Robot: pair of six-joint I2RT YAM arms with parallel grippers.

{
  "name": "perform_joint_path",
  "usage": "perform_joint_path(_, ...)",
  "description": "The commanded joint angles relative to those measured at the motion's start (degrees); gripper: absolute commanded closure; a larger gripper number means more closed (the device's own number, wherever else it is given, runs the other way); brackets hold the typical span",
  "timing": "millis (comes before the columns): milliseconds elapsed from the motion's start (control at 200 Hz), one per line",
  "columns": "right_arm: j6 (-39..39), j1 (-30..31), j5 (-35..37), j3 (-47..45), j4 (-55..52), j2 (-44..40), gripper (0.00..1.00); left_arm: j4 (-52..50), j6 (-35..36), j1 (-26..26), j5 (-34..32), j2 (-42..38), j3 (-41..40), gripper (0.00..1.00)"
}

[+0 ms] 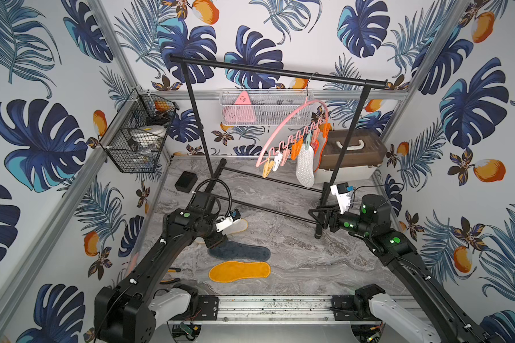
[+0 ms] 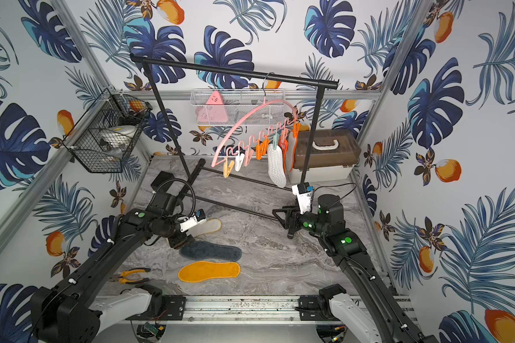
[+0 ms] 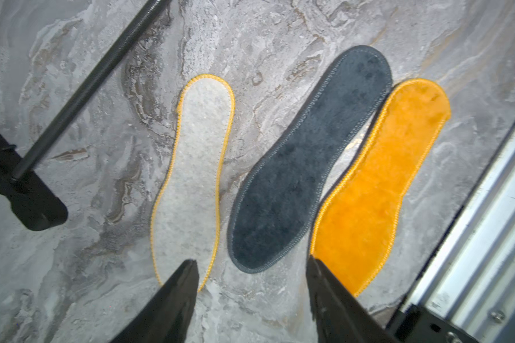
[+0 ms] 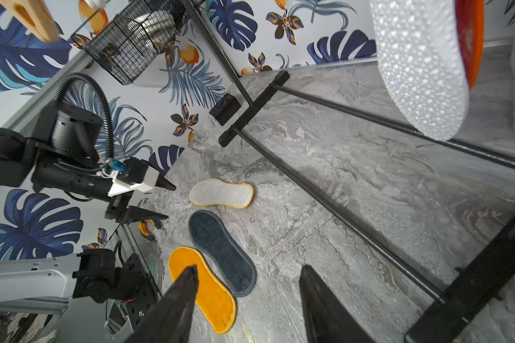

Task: Take the shoe insoles off the hanger
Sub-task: Place the insole at the center of the board.

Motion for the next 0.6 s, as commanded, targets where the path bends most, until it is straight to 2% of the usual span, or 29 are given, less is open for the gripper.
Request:
perform_joint_path(0, -0.06, 0.95, 3.43, -1.83, -1.29, -0.32, 0.40, -4.46, -3.21, 0.25, 0.49, -1.60, -0.23, 0.35)
perform_joint_path(135, 2.89, 2.13, 5.85, -5.35, 1.15, -0.89, 0.35, -3.48, -5.74, 0.24, -1.27, -2.46, -0.39, 0.35)
perform_joint_path(210, 4.72, 2.59, 4.59, -6.42, 3.00, -0.97, 0.26, -3.42, -6.82, 0.23, -0.85, -2.74, 0.20, 0.35)
perform_joint_path(345, 7.99, 3.47, 5.26, -6.48, 2.36, -1.73, 0.00, -3.81, -7.41, 0.27, 0.67, -2.98, 1.30, 0.35)
perform_joint_path(440, 9.16, 3.56, 7.98, -6.74, 0.99, -2.76, 0.00, -3.51, -8.30, 0.32, -0.07, -3.36, 2.32, 0.33)
perform_joint_path(530, 10.88, 3.56, 14.94, -6.03, -2.43, -2.86, 0.00, -2.93, -9.12, 0.63, -1.64, -4.03, 2.45, 0.32)
perform_joint_path(595, 9.25, 3.58, 15.27, -4.76, -4.70, -2.64, 0.00, -3.23, -9.42, 0.80, -1.91, -4.67, 2.30, 0.28)
